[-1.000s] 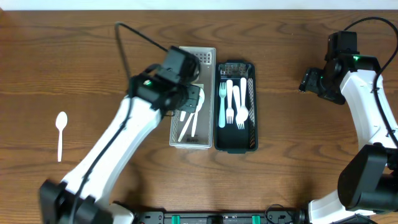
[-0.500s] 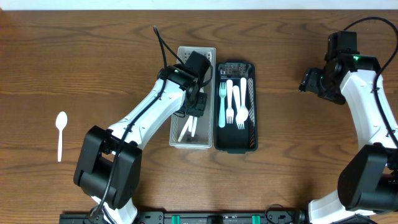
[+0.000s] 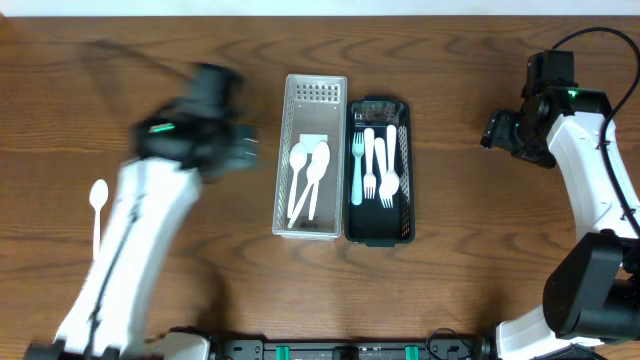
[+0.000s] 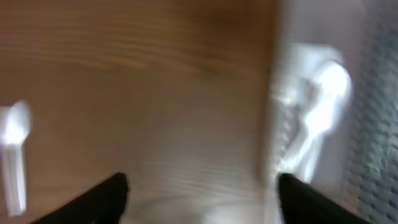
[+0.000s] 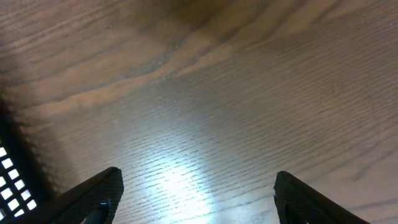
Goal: Pack container
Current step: 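Reach the left gripper to the last white spoon and grasp it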
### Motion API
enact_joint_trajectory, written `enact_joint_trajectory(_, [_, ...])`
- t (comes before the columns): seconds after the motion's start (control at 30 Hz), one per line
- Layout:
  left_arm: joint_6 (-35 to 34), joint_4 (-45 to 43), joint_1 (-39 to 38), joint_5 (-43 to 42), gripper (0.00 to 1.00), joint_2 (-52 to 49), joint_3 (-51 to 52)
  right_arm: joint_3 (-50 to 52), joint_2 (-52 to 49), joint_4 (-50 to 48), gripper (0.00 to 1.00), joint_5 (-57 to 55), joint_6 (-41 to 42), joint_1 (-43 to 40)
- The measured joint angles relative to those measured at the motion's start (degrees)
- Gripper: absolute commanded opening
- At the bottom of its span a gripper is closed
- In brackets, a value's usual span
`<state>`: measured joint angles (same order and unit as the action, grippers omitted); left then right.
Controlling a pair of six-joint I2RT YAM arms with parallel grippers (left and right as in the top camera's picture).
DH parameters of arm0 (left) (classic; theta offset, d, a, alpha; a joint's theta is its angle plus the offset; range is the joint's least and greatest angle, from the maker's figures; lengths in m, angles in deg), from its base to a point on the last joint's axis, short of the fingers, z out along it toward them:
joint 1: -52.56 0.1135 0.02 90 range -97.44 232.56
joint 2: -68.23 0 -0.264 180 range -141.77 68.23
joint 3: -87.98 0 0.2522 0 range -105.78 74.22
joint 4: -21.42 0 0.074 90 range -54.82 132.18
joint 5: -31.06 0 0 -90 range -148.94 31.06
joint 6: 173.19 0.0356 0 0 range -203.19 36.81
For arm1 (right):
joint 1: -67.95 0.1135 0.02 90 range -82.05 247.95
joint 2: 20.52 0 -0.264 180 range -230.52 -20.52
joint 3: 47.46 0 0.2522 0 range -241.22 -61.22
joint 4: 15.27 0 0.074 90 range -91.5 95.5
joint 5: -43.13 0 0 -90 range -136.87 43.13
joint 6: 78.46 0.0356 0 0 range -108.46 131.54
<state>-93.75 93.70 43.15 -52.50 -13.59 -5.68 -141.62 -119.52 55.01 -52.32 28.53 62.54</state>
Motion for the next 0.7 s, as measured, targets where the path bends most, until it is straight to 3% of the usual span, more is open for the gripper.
enact_joint_trajectory(0.17, [1.70,0.48,18.67,1.68,0.91,4.46,-0.15,0.00,0.00,-0.02,0.82,-0.02,-0.11,0.00])
enact_joint_trajectory(0.37, [7.08,-2.19,37.51,-2.80,0.92,0.11,0.50,0.00,0.00,0.00,0.82,-0.02,-0.13,0.00])
enact_joint_trajectory(0.7, [16.37,-7.69,48.43,-9.33,0.92,-18.12,3.13,0.00,0.00,-0.02,0.82,-0.02,-0.76,0.00])
